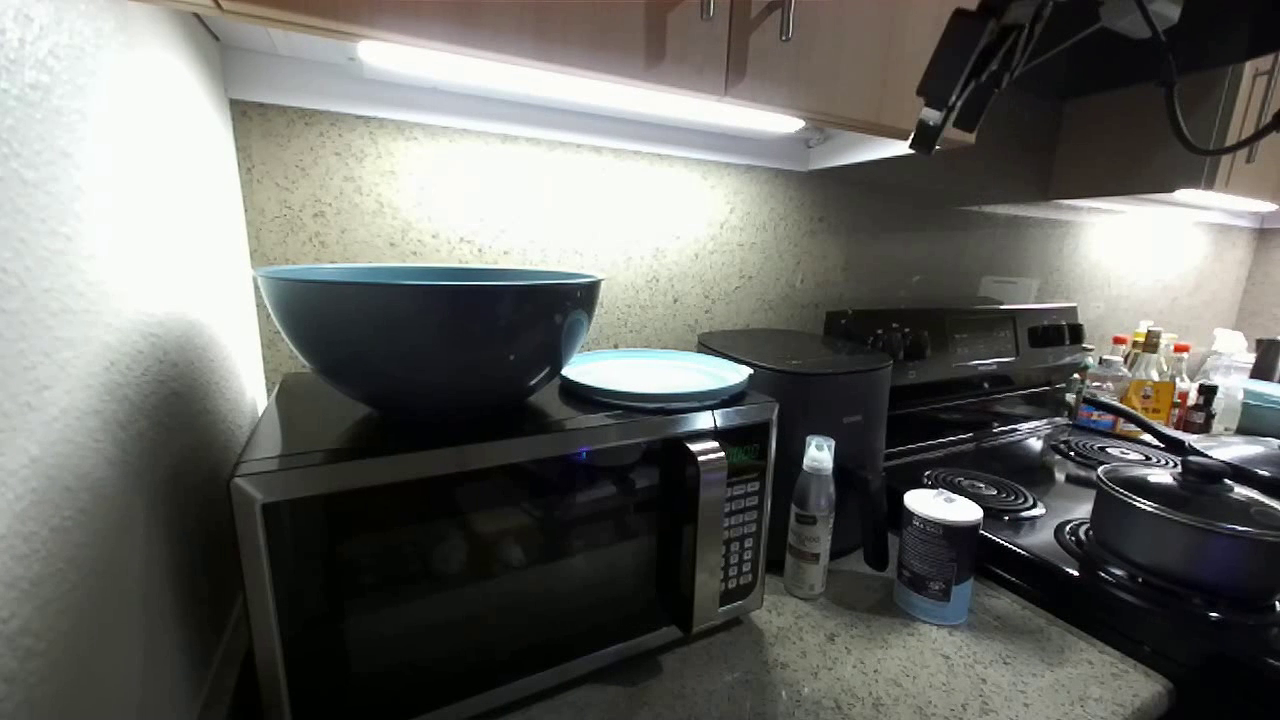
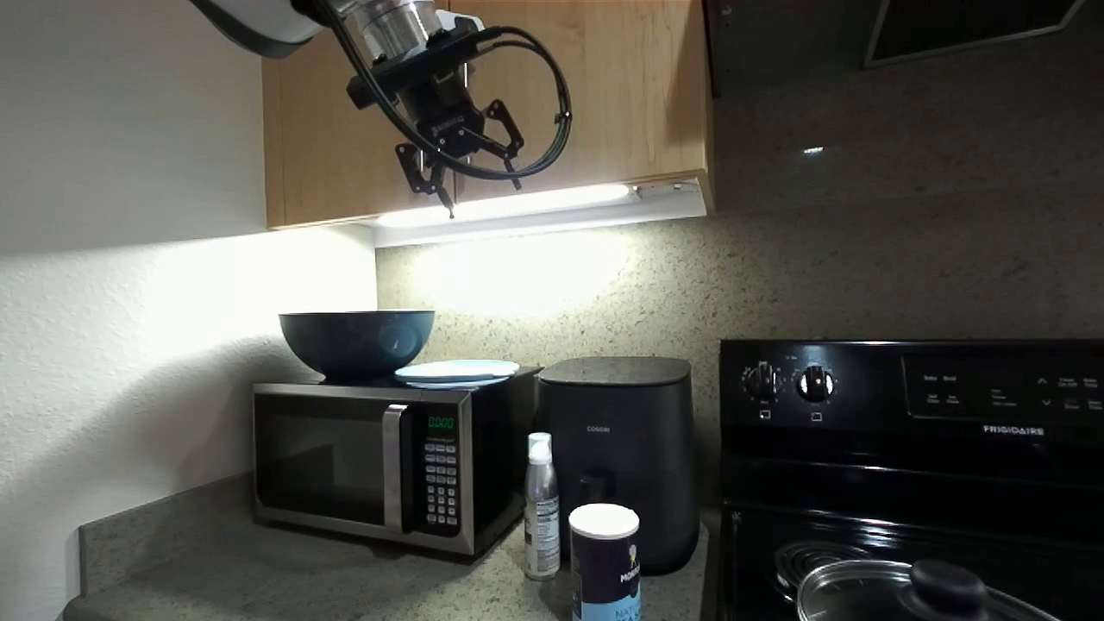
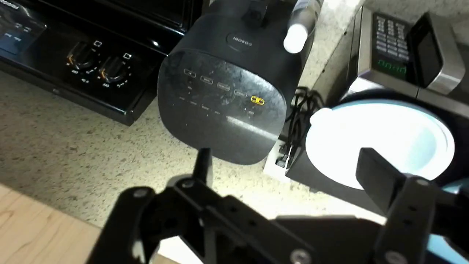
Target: Open the right upper cabinet door.
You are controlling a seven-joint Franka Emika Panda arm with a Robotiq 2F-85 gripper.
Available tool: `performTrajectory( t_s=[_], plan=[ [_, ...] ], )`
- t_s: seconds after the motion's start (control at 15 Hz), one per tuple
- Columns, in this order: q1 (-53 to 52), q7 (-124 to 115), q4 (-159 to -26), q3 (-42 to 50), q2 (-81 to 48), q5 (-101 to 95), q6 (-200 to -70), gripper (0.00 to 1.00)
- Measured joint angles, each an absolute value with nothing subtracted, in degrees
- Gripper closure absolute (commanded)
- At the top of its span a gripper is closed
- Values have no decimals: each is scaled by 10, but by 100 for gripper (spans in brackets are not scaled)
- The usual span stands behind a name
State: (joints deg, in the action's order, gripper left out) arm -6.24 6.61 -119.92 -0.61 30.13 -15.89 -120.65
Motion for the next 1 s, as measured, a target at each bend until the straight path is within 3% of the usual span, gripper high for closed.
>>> performTrajectory(
  t_s=[0.53, 1.0],
  plan=[
    [-40, 11, -1200, -7, 312, -138, -1258, 0],
    [3, -57, -1208, -41, 312, -142, -1487, 0]
  ],
)
